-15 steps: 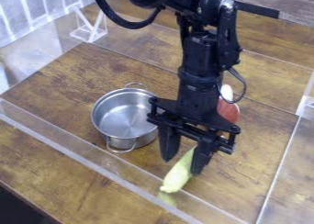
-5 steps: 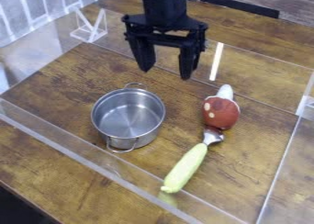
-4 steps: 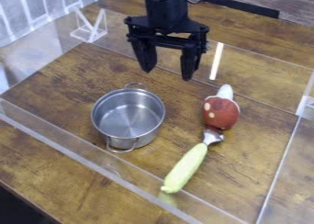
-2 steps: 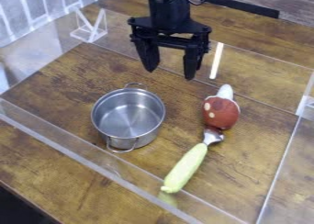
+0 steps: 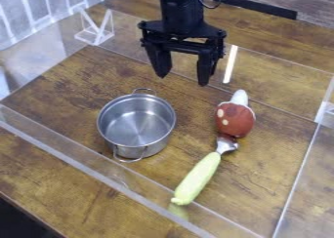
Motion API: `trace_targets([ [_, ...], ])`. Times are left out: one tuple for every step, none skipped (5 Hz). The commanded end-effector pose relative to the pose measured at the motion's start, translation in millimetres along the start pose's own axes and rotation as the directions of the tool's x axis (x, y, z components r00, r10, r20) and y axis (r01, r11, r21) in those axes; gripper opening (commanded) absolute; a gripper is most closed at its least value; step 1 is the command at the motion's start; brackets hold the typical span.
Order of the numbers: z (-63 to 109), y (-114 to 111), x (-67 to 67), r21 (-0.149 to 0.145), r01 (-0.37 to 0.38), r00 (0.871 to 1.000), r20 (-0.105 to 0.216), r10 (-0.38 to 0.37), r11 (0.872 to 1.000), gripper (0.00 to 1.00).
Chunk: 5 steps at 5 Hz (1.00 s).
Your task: Move the green spoon to the right
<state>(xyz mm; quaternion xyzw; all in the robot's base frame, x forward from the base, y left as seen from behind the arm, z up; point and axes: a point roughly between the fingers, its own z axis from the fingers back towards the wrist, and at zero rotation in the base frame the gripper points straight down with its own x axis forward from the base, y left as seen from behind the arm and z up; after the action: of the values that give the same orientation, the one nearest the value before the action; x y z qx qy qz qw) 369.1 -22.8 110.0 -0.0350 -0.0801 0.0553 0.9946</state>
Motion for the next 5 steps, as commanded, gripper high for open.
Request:
trace_targets([
  [13.8, 3, 9.0, -0.002, -0.009, 0.998, 0.059, 0.009, 1.000, 1.00],
  [13.0, 3, 11.2, 0.000, -0.012, 0.998, 0.063, 0.012, 1.000, 1.00],
  [13.3, 3, 13.4, 0.002, -0.014, 0.998, 0.068, 0.014, 1.000, 1.00],
  [14.9, 3, 15.0, 0.004, -0.014, 0.997, 0.075, 0.013, 1.000, 1.00],
  [12.4, -7, 4.8, -0.003, 0.014, 0.998, 0.060, -0.014, 1.000, 1.00],
])
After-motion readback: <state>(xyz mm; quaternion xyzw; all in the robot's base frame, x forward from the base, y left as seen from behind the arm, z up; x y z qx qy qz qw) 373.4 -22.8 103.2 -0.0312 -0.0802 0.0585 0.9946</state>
